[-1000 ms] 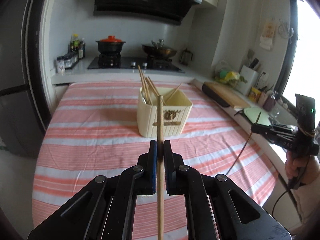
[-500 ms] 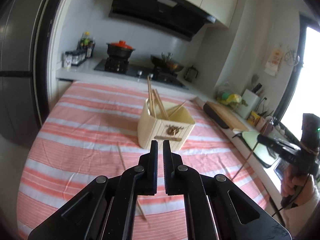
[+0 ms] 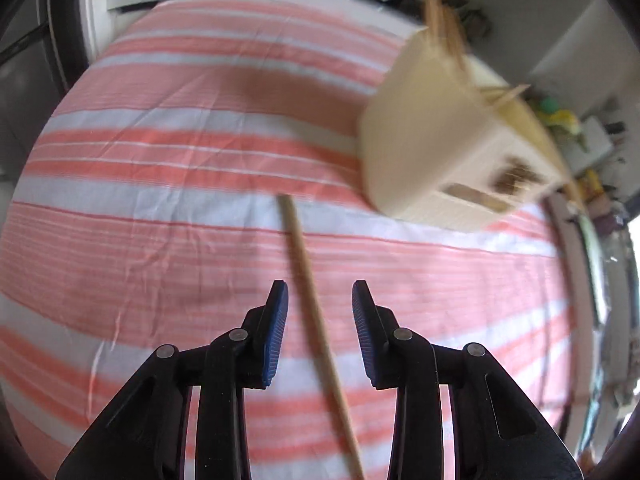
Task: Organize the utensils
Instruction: 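Lift the chopstick with the left tool up over the cream holder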
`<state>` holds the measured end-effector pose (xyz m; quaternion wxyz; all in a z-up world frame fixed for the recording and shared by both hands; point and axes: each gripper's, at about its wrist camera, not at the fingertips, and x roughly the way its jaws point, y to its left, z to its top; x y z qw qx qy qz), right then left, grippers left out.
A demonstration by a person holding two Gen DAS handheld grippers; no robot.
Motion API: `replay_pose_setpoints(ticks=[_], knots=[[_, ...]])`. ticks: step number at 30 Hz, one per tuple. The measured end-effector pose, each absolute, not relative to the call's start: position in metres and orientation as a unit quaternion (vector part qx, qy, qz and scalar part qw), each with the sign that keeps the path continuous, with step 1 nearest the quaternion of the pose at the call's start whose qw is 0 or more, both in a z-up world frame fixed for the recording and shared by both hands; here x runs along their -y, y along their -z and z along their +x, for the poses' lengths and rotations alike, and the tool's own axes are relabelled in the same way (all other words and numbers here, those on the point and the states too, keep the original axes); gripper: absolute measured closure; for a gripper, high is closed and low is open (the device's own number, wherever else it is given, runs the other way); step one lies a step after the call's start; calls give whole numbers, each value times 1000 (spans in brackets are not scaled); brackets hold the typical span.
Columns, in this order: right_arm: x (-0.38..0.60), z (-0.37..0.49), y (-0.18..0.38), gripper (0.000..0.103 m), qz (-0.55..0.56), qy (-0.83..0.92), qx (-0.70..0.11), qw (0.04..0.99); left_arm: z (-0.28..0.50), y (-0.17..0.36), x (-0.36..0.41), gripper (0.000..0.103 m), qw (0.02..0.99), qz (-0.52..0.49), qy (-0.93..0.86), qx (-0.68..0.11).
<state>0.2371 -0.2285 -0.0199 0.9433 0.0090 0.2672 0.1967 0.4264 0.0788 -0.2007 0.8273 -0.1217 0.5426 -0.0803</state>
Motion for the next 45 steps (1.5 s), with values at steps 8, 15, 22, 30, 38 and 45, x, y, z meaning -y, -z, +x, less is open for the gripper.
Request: replay_pose_setpoints(ticks=[8, 15, 22, 30, 38, 45], knots=[[235, 223, 27, 97, 6, -192, -271, 943, 440, 221, -48, 98, 839, -37, 50, -541], [238, 228, 33, 97, 10, -190, -276, 942, 399, 184, -75, 99, 871, -116, 60, -474], [235, 232, 28, 97, 12, -197, -265, 944, 320, 97, -118, 99, 917, -190, 105, -334], [224, 254, 31, 97, 23, -204, -274, 940, 303, 60, -137, 99, 932, -235, 118, -251], [212, 259, 21, 97, 7, -206, -267, 941, 298, 39, -143, 99, 940, -234, 110, -224], [203, 317, -40, 97, -11, -197, -211, 958, 332, -61, -122, 99, 965, -192, 125, -128]])
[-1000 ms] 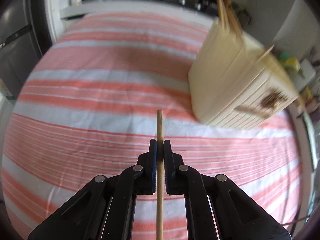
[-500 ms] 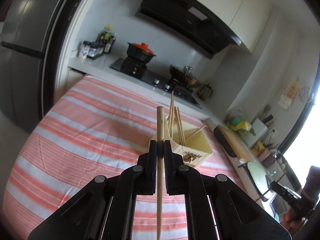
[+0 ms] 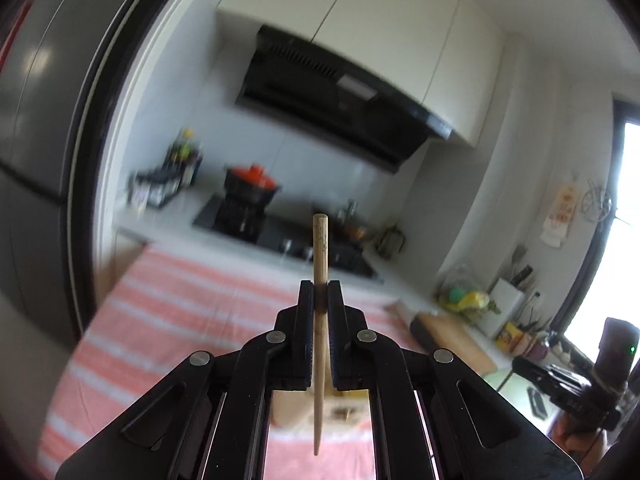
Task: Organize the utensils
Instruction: 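Lift the chopstick with the left tool up over the cream holder, then open the left tool, dropping the chopstick into the cream holder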
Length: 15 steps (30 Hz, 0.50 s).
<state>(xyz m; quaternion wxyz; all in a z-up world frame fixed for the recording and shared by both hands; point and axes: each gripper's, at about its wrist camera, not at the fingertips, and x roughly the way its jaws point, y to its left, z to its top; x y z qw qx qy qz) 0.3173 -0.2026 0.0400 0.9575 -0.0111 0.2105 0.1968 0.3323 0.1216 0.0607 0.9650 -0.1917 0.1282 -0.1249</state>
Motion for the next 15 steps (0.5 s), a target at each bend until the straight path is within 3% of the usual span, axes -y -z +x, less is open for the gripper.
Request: replay_pose_setpoints(ticks=[4, 8, 15], knots=[[195, 370, -75, 97, -7, -189, -163, 968, 371, -89, -94, 99, 974, -170, 118, -91], [185, 416, -81, 97, -9, -191, -142, 971, 414, -81, -66, 99, 977, -151, 109, -102], [167, 501, -26, 97, -34, -167, -266, 949, 493, -7, -30, 99, 951, -144, 124, -244]])
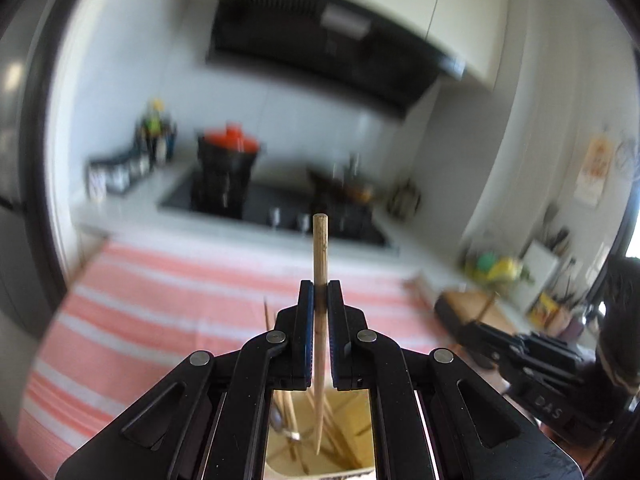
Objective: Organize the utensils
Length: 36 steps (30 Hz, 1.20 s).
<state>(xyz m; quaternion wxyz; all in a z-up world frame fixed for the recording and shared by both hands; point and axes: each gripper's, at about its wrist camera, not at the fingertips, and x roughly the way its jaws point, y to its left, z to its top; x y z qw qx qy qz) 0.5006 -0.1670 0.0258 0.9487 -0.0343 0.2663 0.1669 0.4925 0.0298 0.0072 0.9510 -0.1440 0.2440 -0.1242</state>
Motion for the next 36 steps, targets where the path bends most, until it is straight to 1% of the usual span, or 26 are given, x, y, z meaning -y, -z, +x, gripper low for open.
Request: replay_pose_setpoints(ticks=[4, 6, 7, 8, 9, 10, 11, 12, 14, 15, 16, 17, 18, 21, 22, 26, 29, 36], knots=[[167, 543, 15, 97, -15, -165, -344, 924, 529, 43, -16, 97, 923, -143, 115, -338], [165, 556, 31, 95, -11, -166, -358, 919, 533, 57, -16, 95, 913, -153, 113, -361], [165, 558, 36, 94, -6, -170, -358, 918, 528, 61, -16, 85, 913, -151, 111, -363], [165, 557, 39, 89, -3, -175, -357, 918, 522, 61, -18, 65, 915, -146, 110, -360], [166, 553, 38, 74, 0, -177, -352, 919, 511, 56, -21, 54, 920, -135, 104, -353], [169, 545, 35, 66, 3, -176, -337, 925, 497, 49, -25, 38, 929, -122, 95, -337], [173, 531, 27, 56, -1, -166, -316, 934, 481, 41, -27, 31, 938, -108, 85, -319], [176, 517, 22, 55, -7, -158, -298, 941, 462, 32, -30, 27, 948, -88, 69, -298], [183, 484, 5, 53, -16, -144, -262, 954, 421, 17, -34, 2, 963, -50, 39, -262], [187, 464, -5, 45, -18, -137, -243, 960, 397, 10, -36, 0, 970, -38, 26, -239], [191, 444, -13, 41, -18, -128, -221, 967, 374, 4, -37, 0, 975, -30, 12, -219], [193, 419, -21, 32, -20, -124, -199, 972, 354, 1, -38, 0, 978, -25, 1, -209], [193, 399, -25, 22, -22, -126, -185, 974, 334, -1, -38, 0, 978, -22, -7, -206], [189, 333, -25, 4, -35, -129, -146, 980, 290, 1, -36, 0, 975, -28, -22, -220], [187, 314, -22, 0, -38, -128, -137, 982, 278, 2, -35, 0, 974, -31, -24, -222], [169, 268, -7, 0, -61, -116, -155, 979, 244, 0, -27, 0, 972, -10, -28, -233], [164, 244, -7, 0, -73, -120, -169, 976, 221, -4, -24, 0, 973, -11, -45, -228], [168, 205, -11, 0, -44, -109, -191, 975, 187, -13, -30, 0, 972, -29, -48, -227]])
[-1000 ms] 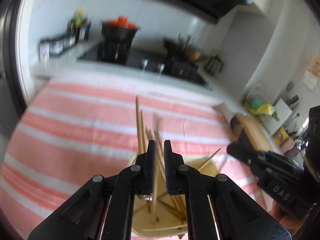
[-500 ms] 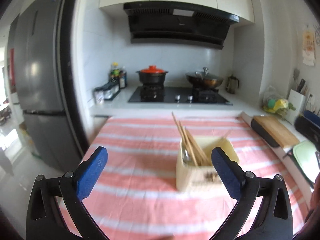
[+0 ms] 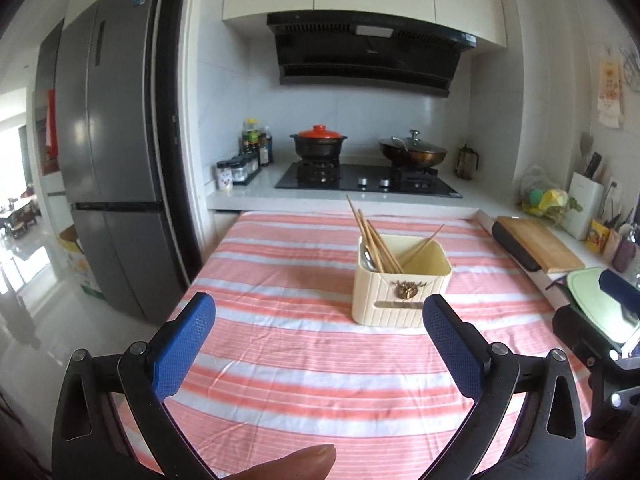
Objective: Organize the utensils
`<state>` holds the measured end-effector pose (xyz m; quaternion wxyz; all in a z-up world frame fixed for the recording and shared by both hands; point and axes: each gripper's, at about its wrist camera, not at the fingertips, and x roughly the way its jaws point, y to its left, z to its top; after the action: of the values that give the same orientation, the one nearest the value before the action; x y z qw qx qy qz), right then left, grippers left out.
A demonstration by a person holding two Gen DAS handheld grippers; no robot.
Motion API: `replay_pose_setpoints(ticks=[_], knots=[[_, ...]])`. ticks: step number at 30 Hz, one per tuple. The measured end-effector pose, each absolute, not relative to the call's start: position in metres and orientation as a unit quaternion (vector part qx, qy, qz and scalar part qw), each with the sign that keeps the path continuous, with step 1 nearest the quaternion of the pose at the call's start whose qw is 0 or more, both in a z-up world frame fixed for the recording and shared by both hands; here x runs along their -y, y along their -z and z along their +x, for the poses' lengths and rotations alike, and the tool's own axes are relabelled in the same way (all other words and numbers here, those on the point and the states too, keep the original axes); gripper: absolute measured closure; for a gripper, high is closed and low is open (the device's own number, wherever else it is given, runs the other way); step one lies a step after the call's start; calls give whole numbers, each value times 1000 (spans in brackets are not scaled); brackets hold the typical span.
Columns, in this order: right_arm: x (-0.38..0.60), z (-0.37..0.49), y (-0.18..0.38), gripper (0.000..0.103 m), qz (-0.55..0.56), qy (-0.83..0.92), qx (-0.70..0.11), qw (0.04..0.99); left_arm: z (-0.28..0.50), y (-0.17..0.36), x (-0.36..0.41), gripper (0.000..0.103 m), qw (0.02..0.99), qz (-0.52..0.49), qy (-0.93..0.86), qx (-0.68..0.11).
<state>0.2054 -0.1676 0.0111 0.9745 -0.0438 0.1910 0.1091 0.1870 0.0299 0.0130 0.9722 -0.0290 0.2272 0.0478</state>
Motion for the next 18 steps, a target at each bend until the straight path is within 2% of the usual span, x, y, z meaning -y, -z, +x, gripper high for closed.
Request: replay_pose_setpoints(ticks=[18], knots=[[167, 185, -17, 0, -40, -91, -197, 975, 161, -30, -15, 0, 972, -1, -61, -227]])
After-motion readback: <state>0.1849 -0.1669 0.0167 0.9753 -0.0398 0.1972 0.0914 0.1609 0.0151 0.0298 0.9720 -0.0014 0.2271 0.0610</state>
